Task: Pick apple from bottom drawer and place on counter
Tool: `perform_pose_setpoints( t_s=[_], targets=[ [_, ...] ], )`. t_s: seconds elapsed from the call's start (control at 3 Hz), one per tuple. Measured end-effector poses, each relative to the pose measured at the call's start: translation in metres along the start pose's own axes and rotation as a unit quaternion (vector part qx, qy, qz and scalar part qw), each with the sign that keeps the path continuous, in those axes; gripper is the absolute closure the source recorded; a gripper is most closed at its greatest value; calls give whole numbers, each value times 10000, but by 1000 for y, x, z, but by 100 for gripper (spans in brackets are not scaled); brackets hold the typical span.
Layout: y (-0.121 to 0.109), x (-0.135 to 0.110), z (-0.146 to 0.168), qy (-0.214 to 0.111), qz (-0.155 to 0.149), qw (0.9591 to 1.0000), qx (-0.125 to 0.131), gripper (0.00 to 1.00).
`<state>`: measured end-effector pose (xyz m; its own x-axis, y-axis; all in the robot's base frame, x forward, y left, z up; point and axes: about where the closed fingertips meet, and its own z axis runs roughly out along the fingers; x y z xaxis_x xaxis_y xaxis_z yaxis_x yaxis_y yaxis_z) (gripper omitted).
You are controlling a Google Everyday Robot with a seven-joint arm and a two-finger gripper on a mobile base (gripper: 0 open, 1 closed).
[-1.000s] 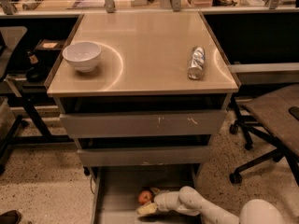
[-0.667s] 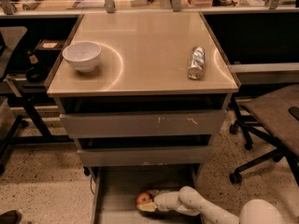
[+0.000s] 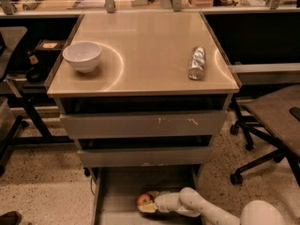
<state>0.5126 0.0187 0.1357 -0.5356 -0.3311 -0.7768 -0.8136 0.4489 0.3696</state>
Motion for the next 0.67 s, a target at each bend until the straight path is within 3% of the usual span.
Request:
perform_pose_setpoints(
  t_s=[0.33, 0.67],
  targets=[
    [0, 0, 0, 0, 0, 10000, 0, 100],
    [5, 0, 2, 14, 52, 10000, -6, 100]
  ],
)
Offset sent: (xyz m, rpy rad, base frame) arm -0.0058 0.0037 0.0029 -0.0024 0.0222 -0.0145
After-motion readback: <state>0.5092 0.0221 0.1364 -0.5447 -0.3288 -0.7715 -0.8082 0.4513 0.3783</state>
